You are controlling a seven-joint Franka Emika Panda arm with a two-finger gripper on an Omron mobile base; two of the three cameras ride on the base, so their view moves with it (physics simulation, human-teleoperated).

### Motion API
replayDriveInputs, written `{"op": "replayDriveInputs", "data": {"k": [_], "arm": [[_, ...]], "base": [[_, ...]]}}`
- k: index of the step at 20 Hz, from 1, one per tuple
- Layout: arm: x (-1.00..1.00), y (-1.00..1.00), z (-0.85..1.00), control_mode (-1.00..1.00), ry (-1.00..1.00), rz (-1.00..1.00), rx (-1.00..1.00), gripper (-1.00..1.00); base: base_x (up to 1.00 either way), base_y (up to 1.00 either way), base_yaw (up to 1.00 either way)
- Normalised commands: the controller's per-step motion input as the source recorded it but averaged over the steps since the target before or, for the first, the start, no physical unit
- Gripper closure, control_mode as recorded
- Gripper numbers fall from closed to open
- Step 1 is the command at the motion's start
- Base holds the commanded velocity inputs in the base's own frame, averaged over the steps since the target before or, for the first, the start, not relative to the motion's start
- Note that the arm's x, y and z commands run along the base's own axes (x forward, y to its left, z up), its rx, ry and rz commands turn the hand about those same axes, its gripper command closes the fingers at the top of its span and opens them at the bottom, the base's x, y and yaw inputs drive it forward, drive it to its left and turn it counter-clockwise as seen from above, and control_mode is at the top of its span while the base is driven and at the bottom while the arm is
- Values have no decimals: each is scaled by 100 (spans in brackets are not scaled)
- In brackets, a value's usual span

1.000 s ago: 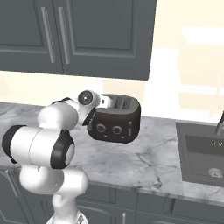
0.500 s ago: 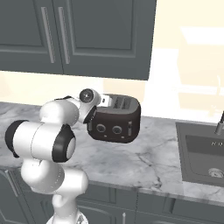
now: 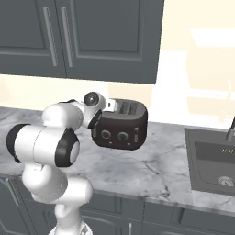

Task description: Start the toaster. Once the lever pops up, take the bread to the plate on the dining counter.

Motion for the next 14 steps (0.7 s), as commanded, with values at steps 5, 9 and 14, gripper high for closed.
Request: {"op": "replayDriveInputs", "data": {"k": [5,9,14], "arm": [[0,0,-4,-100,4,0,0,-100],[0,0,0,-100,2,0,0,-100],[0,0,0,-100,1,0,0,100]], "base": [[0,0,0],[0,0,0],[0,0,0]]}}
